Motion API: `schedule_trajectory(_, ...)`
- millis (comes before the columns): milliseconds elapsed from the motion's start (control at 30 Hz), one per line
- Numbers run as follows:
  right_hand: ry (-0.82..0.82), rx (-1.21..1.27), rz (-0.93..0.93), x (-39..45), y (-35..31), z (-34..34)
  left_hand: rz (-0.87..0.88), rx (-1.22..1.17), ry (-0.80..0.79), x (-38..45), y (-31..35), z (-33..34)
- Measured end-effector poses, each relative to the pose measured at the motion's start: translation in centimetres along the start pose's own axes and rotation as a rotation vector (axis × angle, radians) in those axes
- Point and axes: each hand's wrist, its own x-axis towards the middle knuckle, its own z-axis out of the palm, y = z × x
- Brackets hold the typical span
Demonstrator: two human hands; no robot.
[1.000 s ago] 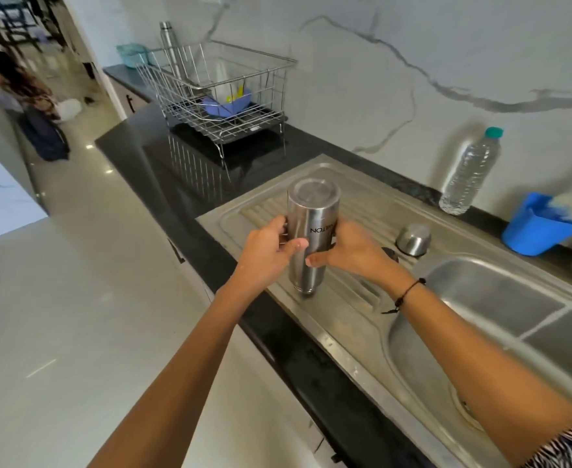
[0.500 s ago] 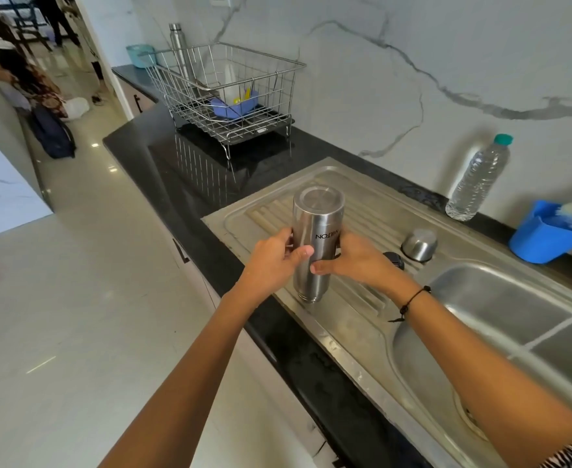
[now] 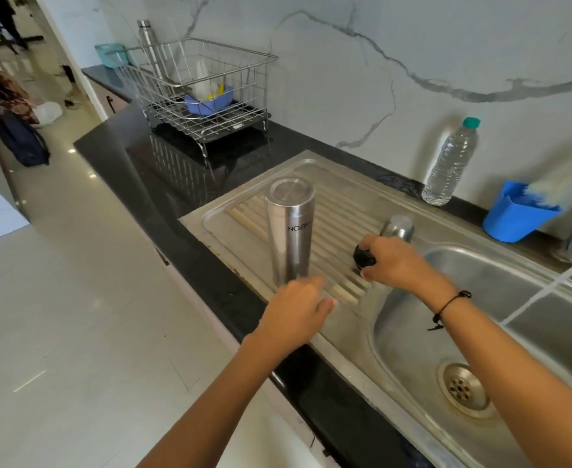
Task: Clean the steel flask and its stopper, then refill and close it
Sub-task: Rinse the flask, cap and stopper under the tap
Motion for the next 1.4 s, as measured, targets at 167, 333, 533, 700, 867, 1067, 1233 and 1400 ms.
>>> schedule_trajectory(167,0.103,-0.012,0.081,0.9,3.3,1.0,0.037,0.009,0.002,7.0,3.3,3.0)
schedule_trajectory(333,0.137,0.036,0.026,2.5,5.1,2.0,-0.029,0.115,-0.075,13.3,4.3,5.1)
schedule_trajectory(533,0.125,0.150,0.022,3.1,7.3,3.5,0.005,0.141,-0.142,15.4,3.9,7.0)
schedule_trajectory(700,0.202,0.362,0.068,0.5,9.9,2.8,-0.023,-0.113,-0.145,15.9,5.6,8.0)
schedule_trajectory(867,0.423,0.709,0.187,-3.8,15.7,1.1,-0.179,-1.075,-0.380,16.5,12.0,10.4)
schedule_trajectory(1067,0.704,1.107,0.468,-8.2,21.3,-0.2,-0.326,-1.219,-0.606,17.6,21.3,15.2)
schedule_trajectory(1233,0.804,1.292,0.591,-8.3,23.5,-0.4,-0.444,-1.298,-0.708,18.2,25.0,17.1)
schedule_trajectory(1400,0.829,1.252,0.661,-6.2,24.3,-0.7,-0.503,-1.392,-0.704,19.4,25.0,18.0)
